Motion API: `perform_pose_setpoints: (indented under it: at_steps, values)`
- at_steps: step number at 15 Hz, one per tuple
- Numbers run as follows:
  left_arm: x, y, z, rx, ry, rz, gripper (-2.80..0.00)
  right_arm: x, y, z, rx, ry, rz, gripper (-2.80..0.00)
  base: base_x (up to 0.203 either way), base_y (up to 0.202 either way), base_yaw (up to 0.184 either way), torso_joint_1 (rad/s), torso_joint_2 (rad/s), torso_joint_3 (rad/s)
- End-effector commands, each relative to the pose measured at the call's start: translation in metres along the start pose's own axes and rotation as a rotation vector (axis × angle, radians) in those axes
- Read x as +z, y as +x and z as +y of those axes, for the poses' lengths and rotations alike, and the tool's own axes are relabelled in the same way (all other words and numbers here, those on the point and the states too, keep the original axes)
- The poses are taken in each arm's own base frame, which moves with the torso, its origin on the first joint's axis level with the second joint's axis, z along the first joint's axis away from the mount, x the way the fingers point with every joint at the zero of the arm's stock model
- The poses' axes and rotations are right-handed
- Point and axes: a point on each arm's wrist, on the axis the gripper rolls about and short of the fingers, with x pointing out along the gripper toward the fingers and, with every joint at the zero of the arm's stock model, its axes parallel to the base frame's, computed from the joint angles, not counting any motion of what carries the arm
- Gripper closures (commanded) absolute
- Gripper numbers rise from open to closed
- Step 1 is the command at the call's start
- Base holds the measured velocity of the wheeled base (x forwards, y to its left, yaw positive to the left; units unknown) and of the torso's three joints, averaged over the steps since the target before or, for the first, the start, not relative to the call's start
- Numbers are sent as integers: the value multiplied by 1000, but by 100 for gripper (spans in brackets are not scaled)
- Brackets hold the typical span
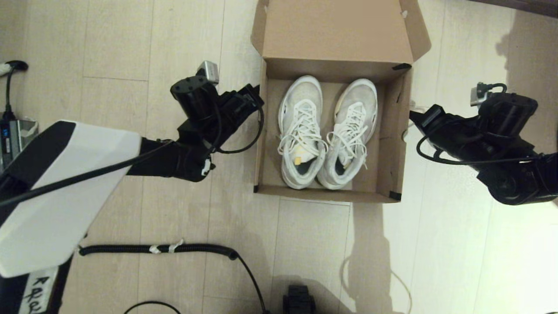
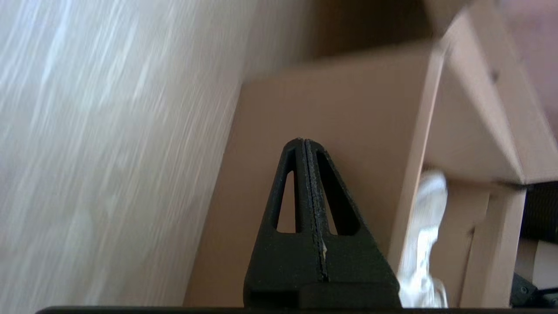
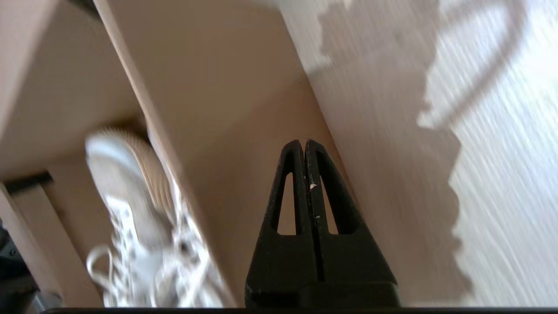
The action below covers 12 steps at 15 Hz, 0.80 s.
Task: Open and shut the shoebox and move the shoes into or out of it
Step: Close the shoe box
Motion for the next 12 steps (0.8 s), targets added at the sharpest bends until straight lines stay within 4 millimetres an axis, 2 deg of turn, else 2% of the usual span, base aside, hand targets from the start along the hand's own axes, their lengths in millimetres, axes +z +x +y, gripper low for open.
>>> perform_pose_setpoints:
  at_steps: [1,4,9,12]
  values:
    - [2,-12,-9,1,-9,30,0,0,-15,7,16,4,24,0,0,0,0,0,0,0]
    - [-9,-24,-16,-3,-18,71,0,-5,-39,13,78,14,121,0,0,0,0,0,0,0]
    - [-23,-47,-25,-3,-29,129,0,-19,-56,14,52,28,189,0,0,0,0,0,0,0]
    - [-25,-71,-34,23,-35,159,0,-27,-73,10,21,-24,228,0,0,0,0,0,0,0]
